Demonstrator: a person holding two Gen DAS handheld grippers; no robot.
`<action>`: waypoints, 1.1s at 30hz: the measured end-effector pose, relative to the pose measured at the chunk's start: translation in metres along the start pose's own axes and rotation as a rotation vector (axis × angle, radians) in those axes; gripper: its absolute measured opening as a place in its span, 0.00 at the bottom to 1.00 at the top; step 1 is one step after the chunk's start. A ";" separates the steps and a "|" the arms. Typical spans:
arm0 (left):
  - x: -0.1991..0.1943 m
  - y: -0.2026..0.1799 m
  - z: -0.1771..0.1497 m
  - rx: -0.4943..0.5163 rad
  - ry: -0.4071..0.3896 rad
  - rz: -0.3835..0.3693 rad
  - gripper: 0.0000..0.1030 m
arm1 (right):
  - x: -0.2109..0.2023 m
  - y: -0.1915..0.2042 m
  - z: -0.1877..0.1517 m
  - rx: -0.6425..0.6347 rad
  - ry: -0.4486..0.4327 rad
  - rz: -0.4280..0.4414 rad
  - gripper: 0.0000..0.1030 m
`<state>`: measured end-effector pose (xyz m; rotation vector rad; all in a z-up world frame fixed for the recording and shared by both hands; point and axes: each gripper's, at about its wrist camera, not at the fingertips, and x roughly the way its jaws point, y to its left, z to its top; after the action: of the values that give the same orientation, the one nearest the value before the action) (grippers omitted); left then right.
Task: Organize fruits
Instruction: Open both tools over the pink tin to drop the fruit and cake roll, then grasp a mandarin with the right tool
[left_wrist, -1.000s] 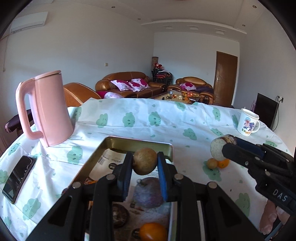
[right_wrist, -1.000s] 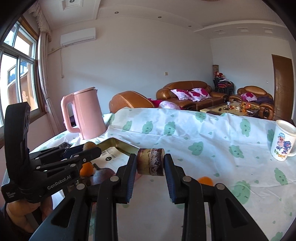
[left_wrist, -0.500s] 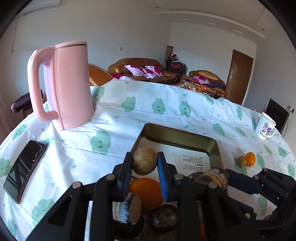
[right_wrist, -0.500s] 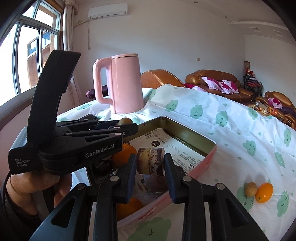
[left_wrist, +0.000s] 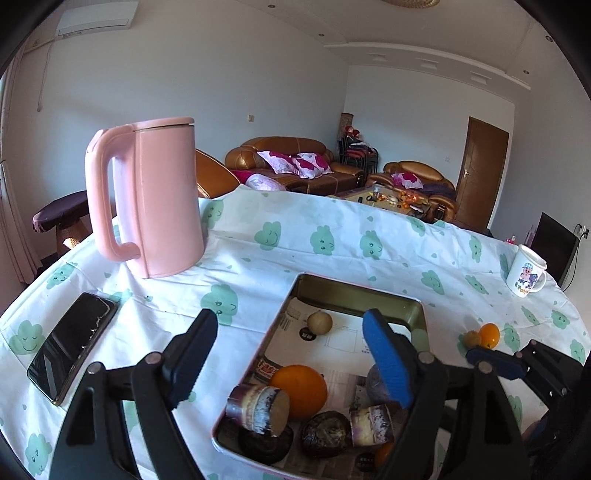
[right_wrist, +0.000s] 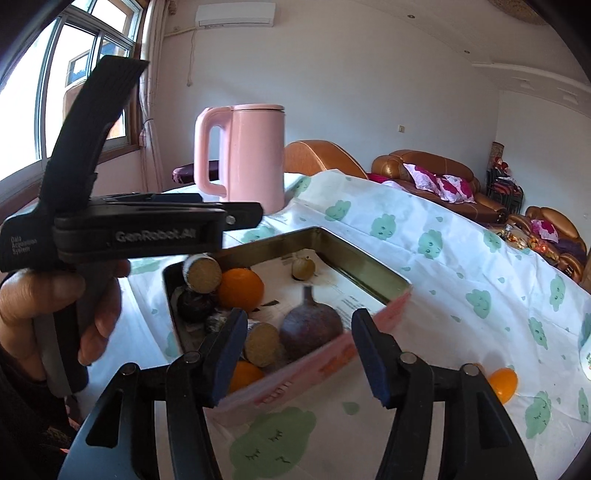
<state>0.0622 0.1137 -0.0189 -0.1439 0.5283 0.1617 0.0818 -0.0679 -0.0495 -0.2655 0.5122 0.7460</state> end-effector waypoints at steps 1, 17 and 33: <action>-0.001 -0.005 0.000 0.005 -0.004 0.000 0.90 | -0.005 -0.013 -0.002 0.021 0.003 -0.026 0.59; 0.019 -0.122 -0.008 0.187 0.019 -0.079 0.92 | -0.010 -0.167 -0.038 0.393 0.131 -0.230 0.59; 0.035 -0.158 -0.016 0.236 0.070 -0.119 0.92 | -0.001 -0.171 -0.044 0.465 0.155 -0.122 0.39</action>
<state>0.1145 -0.0390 -0.0357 0.0495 0.6031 -0.0226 0.1864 -0.2078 -0.0780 0.0800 0.7927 0.4722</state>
